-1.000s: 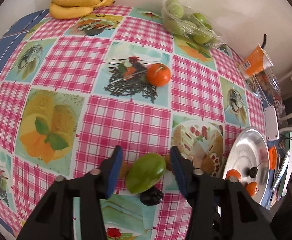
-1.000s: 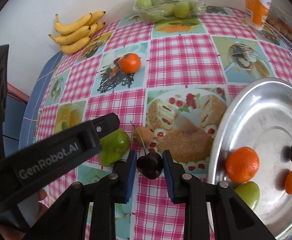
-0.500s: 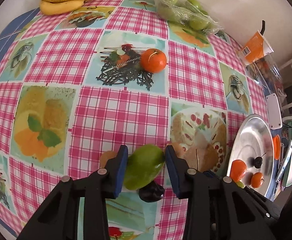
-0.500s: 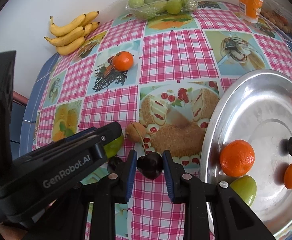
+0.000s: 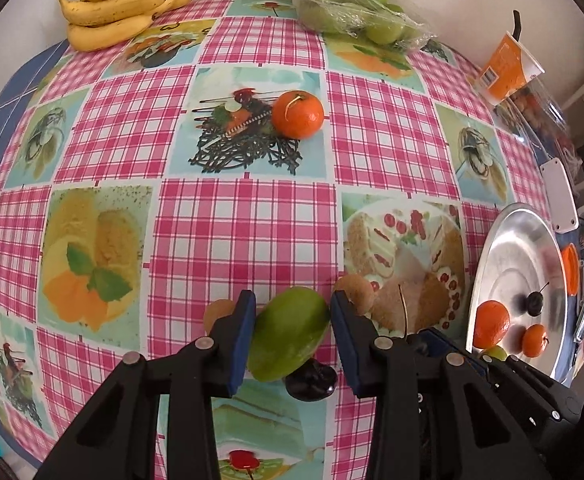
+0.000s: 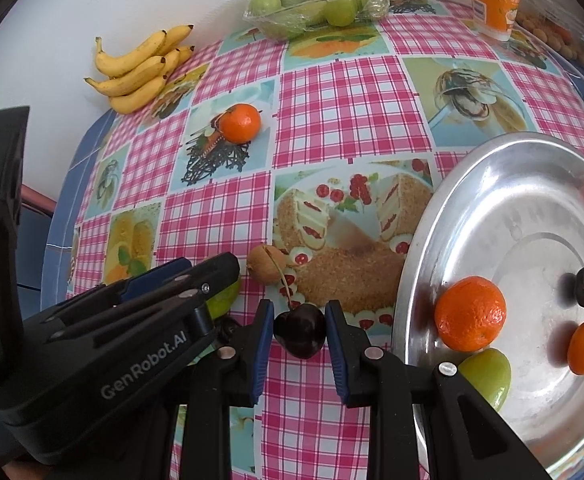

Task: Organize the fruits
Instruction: 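Grasp the brown kiwi beside the green mango with the left tool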

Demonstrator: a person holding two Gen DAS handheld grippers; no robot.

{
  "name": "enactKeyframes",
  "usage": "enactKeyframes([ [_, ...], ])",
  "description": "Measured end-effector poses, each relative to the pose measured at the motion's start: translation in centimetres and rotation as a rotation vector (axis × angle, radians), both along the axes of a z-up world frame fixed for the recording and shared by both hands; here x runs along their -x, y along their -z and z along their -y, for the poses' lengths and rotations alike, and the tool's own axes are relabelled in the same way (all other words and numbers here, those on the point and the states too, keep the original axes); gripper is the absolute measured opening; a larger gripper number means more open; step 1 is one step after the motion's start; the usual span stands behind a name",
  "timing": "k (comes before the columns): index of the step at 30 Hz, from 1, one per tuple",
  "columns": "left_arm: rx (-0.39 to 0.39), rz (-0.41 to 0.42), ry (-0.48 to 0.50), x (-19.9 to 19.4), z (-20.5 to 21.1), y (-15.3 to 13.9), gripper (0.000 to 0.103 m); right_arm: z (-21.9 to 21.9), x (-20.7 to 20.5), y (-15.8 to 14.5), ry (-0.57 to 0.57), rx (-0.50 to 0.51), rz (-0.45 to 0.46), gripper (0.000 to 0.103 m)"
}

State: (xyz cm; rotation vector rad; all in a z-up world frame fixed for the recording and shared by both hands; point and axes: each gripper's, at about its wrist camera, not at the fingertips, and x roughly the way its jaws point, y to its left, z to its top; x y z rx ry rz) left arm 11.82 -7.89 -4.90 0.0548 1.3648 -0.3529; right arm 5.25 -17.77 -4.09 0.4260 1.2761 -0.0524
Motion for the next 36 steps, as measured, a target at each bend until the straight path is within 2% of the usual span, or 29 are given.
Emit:
enactKeyframes([
  [9,-0.014,0.007,0.008,0.4,0.4,-0.1,0.04,0.1,0.2,0.4,0.004,0.003,-0.021,0.029],
  [15,0.096,-0.056,-0.118,-0.5,-2.5,0.3,0.038,0.1,0.3,0.3,0.004,0.001,-0.023,0.029],
  [20,0.132,-0.058,-0.169,-0.7,-4.0,0.0,0.03,0.0,0.4,0.2,0.004,-0.003,-0.02,0.029],
  [23,0.163,-0.056,-0.203,-1.0,-5.0,-0.6,0.03,0.0,0.4,0.2,0.006,-0.007,-0.02,0.028],
  [27,0.102,-0.019,-0.238,-1.1,-5.9,-1.1,0.03,0.1,0.4,0.1,0.01,-0.01,-0.019,0.028],
  [33,0.075,-0.081,-0.268,-1.3,-6.7,1.1,0.03,0.1,0.5,0.2,0.013,-0.015,-0.022,0.028],
  [36,0.097,-0.112,-0.29,-1.4,-6.7,2.1,0.03,0.1,0.5,0.1,0.017,-0.018,-0.021,0.028],
])
